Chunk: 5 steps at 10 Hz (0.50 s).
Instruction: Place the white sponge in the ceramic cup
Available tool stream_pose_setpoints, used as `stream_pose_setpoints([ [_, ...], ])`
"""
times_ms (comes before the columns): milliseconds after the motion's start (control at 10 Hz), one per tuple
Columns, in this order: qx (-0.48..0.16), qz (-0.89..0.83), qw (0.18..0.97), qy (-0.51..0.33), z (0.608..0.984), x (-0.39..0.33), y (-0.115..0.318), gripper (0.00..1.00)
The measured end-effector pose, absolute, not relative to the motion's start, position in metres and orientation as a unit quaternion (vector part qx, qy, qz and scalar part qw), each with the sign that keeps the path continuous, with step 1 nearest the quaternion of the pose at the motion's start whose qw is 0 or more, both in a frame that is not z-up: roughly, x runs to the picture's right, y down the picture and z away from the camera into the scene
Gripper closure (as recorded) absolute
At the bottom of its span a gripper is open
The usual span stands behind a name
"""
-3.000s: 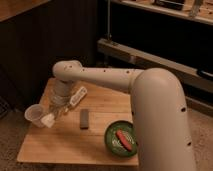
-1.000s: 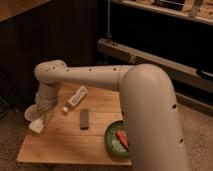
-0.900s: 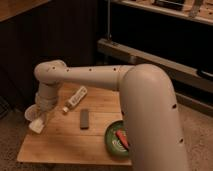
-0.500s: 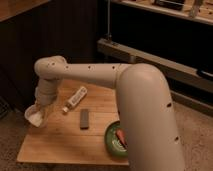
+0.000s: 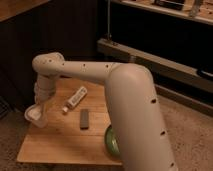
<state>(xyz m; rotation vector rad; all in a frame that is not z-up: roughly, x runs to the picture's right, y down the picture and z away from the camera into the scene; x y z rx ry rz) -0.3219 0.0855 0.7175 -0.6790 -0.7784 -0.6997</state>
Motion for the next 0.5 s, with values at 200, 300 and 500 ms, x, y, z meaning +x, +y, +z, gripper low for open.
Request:
stream_pose_setpoints([
  [200,-0.314,-0.314,0.821,-0.36,0.726,-0.323,0.075,0.85],
  [300,-0.312,-0.312,0.822,-0.359,0.727,-0.328,0.073,0.85],
  [500,-0.309,-0.308,0.826,-0.356,0.731,-0.333,0.068,0.85],
])
